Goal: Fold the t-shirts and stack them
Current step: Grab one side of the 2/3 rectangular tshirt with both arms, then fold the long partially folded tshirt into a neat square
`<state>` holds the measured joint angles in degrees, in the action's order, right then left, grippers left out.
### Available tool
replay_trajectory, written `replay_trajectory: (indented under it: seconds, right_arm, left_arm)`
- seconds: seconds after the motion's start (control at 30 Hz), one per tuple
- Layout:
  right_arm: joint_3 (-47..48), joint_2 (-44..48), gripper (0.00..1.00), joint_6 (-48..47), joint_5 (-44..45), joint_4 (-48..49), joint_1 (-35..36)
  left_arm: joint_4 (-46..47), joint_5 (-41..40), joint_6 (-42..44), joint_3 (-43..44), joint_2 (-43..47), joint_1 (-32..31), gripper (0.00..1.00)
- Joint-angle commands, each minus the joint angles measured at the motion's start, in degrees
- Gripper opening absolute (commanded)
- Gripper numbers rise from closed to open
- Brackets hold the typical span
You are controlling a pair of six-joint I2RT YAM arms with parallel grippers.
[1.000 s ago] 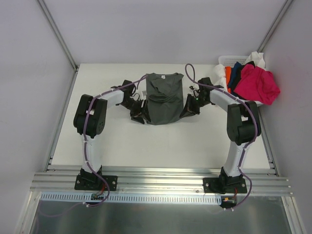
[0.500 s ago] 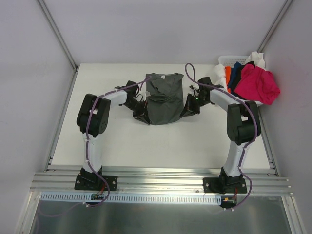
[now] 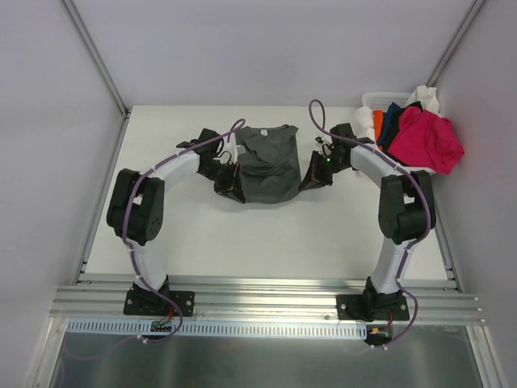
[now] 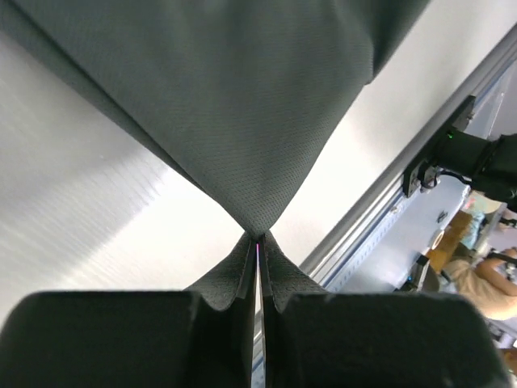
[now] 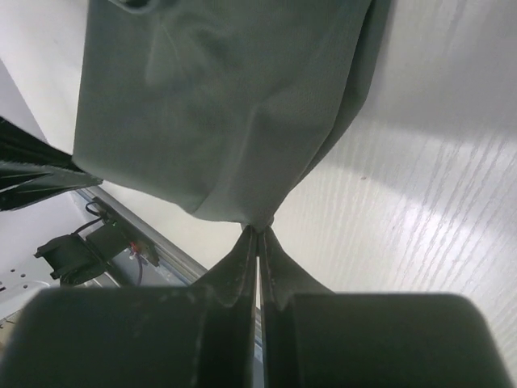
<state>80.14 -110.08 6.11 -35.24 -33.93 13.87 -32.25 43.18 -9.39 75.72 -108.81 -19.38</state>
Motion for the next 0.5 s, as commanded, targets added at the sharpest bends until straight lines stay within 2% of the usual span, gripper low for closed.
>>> replay_trajectory:
  seconds: [0.0,0.27,0.47]
  right_arm:
    - [1.2,7.0,0.01,-0.7,-1.3,-1.2,-0.3]
    - [6.7,10.5,0.01,0.0,-2.2,-1.4,-0.4]
    - [20.7,3.7,0.00,1.1,-2.3,-0.9,-0.1]
  left_arm:
    - [-2.2,-0.1,3.2,-0.8,8.4,0.7,0.00]
    - [-6.4,-2.3,7.5,3.1,13.1,0.7,0.00]
    - [-7.7,-3.2,7.8,11.1,9.9,2.4,0.00]
